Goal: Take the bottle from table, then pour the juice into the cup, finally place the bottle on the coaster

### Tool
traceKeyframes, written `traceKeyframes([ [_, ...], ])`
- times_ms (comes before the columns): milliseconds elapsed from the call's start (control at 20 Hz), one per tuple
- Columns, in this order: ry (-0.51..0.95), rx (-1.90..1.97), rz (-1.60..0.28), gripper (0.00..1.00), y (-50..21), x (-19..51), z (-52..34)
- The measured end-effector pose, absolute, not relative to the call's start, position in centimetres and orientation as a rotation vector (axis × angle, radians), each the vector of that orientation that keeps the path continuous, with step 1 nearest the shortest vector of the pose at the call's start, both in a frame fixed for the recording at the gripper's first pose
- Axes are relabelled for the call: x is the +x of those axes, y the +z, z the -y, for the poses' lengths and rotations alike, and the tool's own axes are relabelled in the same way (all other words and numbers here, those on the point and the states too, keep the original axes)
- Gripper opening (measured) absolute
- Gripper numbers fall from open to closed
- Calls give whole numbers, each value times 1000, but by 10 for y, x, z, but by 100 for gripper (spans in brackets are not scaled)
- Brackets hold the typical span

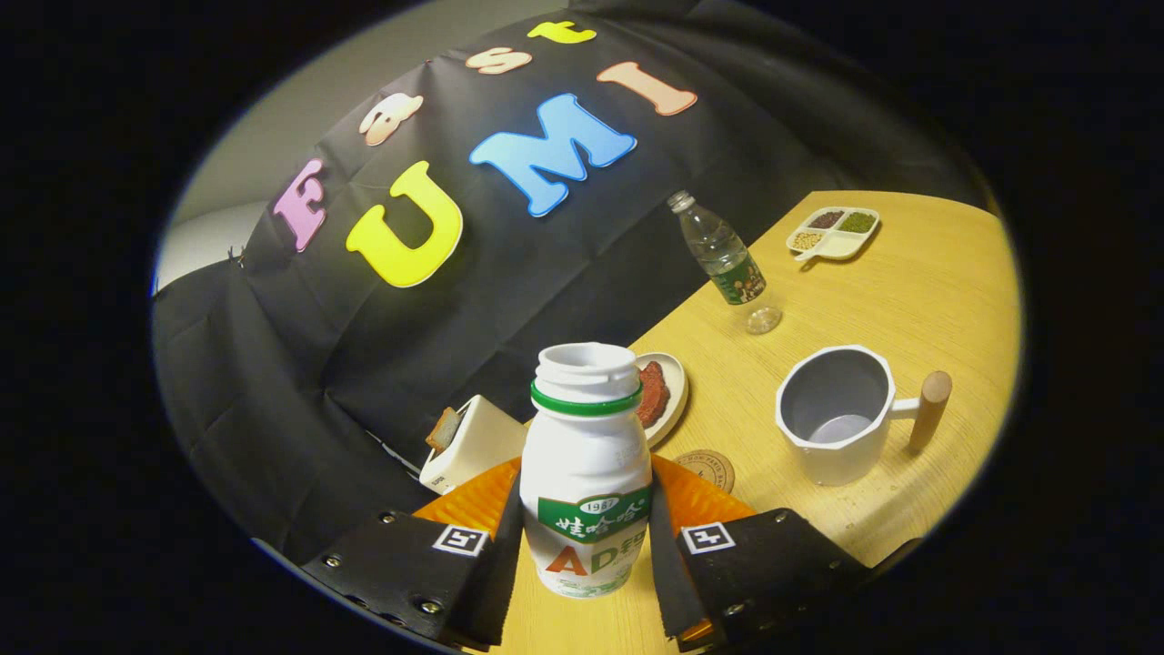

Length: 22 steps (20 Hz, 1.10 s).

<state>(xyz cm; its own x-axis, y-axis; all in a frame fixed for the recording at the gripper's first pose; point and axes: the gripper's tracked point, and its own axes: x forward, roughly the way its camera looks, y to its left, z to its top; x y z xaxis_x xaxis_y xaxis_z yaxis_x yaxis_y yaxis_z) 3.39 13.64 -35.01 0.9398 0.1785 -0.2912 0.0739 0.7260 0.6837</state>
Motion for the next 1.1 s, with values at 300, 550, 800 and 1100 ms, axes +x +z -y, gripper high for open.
traceKeyframes([
  [300, -9, 962, -401, 62, -364, 33, -119],
  [550, -41, 1094, -438, 63, -372, 31, -117],
  [800, -67, 1202, -479, 62, -379, 41, -122],
  [1100, -85, 1329, -505, 62, -378, 44, -121],
])
